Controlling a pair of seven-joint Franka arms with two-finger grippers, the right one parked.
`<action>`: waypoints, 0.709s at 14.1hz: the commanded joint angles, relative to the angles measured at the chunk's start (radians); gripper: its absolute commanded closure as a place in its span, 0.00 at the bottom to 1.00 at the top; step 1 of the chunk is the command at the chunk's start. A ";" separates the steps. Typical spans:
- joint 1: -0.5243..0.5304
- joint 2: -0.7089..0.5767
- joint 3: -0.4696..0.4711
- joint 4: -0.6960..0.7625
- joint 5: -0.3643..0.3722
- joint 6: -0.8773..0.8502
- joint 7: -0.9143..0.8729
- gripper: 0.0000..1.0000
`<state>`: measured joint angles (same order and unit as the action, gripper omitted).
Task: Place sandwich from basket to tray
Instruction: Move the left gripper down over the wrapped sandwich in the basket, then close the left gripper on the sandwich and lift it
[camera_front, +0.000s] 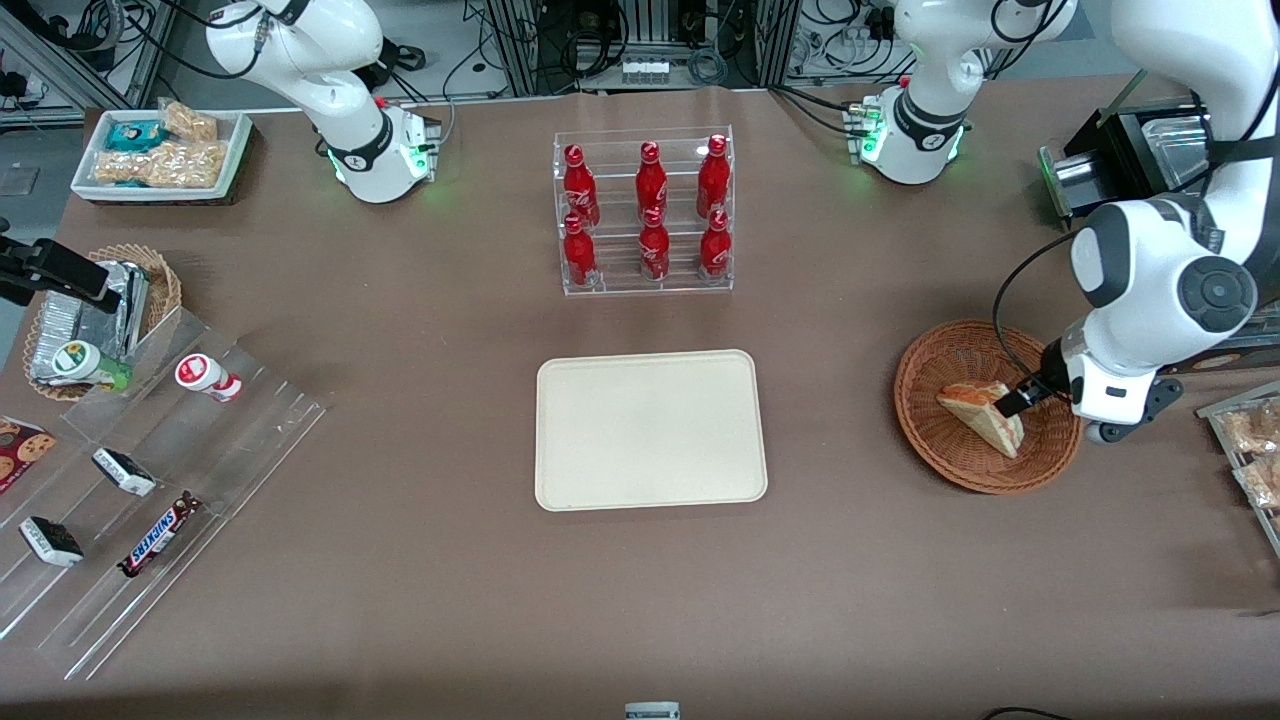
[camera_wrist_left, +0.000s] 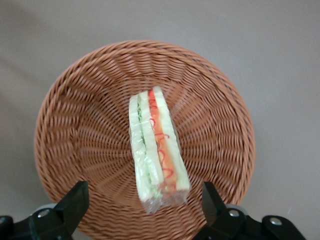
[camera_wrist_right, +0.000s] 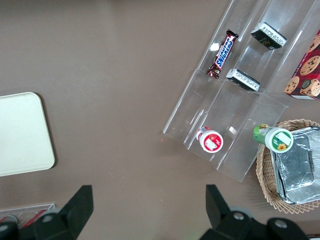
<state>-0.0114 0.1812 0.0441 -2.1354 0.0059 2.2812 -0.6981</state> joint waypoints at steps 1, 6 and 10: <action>-0.004 0.015 0.000 -0.021 -0.047 0.069 -0.185 0.00; -0.002 0.058 0.000 -0.104 -0.158 0.213 -0.204 0.14; -0.002 0.078 0.002 -0.081 -0.150 0.227 -0.213 0.95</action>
<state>-0.0113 0.2650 0.0437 -2.2346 -0.1386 2.5096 -0.9021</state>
